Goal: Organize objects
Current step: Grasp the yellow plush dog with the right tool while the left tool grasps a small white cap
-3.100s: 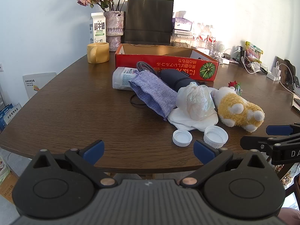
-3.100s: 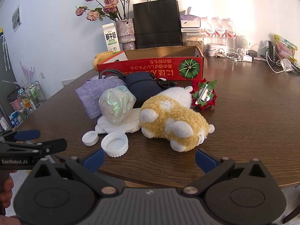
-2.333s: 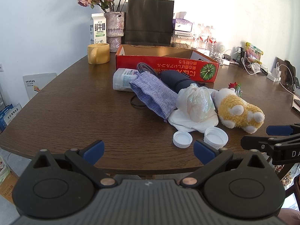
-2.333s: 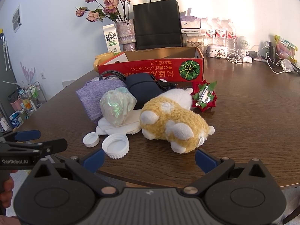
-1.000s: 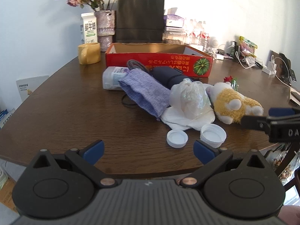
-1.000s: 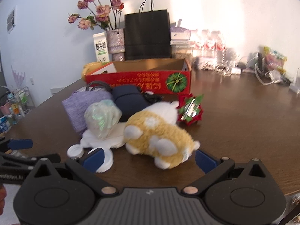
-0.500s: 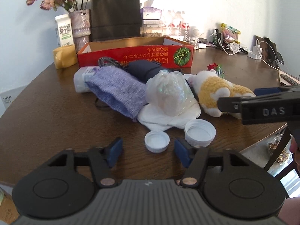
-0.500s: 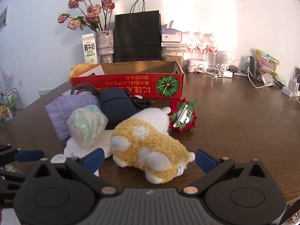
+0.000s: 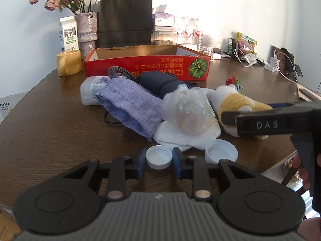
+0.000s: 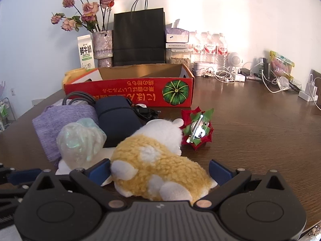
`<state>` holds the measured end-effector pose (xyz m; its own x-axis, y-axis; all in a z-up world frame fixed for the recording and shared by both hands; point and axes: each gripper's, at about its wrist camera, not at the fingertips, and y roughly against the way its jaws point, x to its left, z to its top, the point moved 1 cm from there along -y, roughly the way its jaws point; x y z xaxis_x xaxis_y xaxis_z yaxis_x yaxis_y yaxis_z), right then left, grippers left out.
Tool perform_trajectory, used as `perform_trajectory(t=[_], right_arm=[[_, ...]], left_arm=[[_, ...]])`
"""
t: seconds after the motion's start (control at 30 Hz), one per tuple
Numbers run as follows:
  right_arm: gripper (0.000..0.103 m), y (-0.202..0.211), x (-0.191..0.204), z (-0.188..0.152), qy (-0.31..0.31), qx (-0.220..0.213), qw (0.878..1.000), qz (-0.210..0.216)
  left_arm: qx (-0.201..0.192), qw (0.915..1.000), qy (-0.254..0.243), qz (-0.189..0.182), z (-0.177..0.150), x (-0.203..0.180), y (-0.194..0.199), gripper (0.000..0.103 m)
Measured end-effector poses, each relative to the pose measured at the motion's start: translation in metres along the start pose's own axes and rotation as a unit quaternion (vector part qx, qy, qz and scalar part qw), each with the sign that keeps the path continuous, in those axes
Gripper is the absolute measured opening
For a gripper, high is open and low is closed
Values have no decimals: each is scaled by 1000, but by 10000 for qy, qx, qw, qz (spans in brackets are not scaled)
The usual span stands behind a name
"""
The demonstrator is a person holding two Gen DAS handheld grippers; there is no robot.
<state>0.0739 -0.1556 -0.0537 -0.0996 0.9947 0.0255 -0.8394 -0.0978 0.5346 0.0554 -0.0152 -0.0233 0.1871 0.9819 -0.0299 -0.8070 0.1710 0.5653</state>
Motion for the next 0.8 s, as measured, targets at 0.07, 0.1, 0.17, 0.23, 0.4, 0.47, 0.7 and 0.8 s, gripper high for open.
perform_trajectory(t=[0.07, 0.1, 0.17, 0.23, 0.4, 0.47, 0.7, 0.8], right_arm=[[103, -4, 0, 0, -9, 36, 10000, 22], [103, -7, 0, -1, -20, 56, 10000, 29], [103, -11, -1, -2, -55, 102, 9999, 44], [103, -15, -3, -3, -93, 134, 9998, 68], [103, -23, -7, -3, -217, 146, 9995, 201], [103, -25, -9, -4, -221, 153, 9993, 267], [95, -24, -14, -6, -103, 2, 9981, 602], [90, -22, -16, -6, -29, -44, 9967, 806]], left_arm=[[-36, 10000, 50, -7, 2, 4, 1, 29], [-39, 10000, 79, -8, 2, 6, 0, 29], [-49, 9999, 139, -1, 4, 10, 0, 29], [-61, 9998, 174, 7, 5, 12, 0, 29], [-48, 9997, 230, 31, 7, 17, -2, 30], [-48, 9997, 237, 40, 7, 17, -1, 30], [-106, 9996, 260, 88, 6, 18, 4, 30], [-157, 9994, 284, 136, 7, 20, 9, 30]])
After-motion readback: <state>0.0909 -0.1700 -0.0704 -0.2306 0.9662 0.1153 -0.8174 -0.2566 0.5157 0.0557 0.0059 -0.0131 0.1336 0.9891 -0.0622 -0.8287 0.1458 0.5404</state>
